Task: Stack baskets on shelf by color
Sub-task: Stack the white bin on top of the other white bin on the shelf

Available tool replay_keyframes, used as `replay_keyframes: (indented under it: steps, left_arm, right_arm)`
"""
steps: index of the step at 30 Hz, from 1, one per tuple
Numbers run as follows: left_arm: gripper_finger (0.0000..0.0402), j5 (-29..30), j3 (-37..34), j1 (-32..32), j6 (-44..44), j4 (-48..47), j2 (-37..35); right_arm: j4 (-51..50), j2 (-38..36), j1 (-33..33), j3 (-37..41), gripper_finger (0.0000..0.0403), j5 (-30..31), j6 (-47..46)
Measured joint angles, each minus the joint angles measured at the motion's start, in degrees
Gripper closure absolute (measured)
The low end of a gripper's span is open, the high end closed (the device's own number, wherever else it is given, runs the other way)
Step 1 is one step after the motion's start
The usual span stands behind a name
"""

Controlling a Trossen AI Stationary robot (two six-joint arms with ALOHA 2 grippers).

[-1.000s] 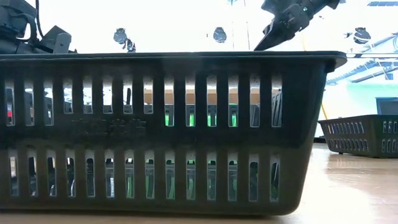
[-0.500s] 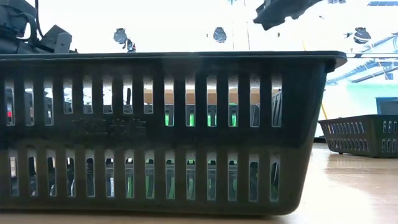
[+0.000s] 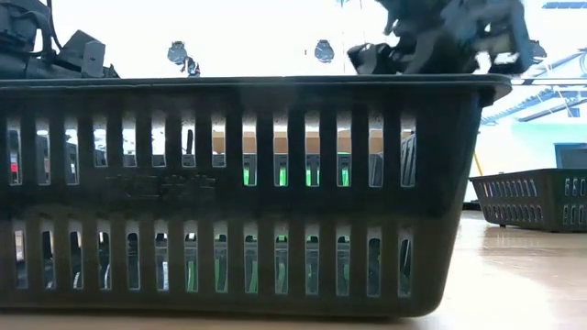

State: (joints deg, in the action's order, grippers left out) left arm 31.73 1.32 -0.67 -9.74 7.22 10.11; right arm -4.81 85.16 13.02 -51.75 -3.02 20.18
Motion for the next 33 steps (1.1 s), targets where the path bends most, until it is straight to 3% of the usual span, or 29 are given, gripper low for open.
replay_keyframes:
  steps: [6,12,15,20,29,33]
  left_arm:
    - [0.0295,0.0,0.0,0.0,0.64,-0.09,0.0]
    - [0.0295,-0.03,0.0,-0.01,1.57,-0.12,0.0]
    - [0.0295,-0.04,0.0,0.0,1.57,-0.11,0.0]
    - [0.0295,-0.04,0.0,0.0,2.12,0.13,0.01]
    - [0.0295,-0.17,0.0,0.0,2.1,-0.16,0.02]
    - [0.0295,-0.17,0.0,0.0,2.08,-0.15,0.01]
  right_arm:
    - [0.97,7.96,-0.07,-1.91,0.0222,-4.77,3.04]
    - [0.65,12.17,-0.58,-4.08,0.0246,-5.53,3.28]
    - [-0.21,11.95,-1.6,-4.42,0.0284,-7.71,3.48]
    - [-2.1,11.92,-3.74,-5.18,0.0386,-12.73,3.66]
    - [0.18,11.92,-6.05,-5.2,0.0396,-13.27,0.46]
    - [2.89,11.74,-5.91,-5.2,0.0386,-7.37,-0.41]
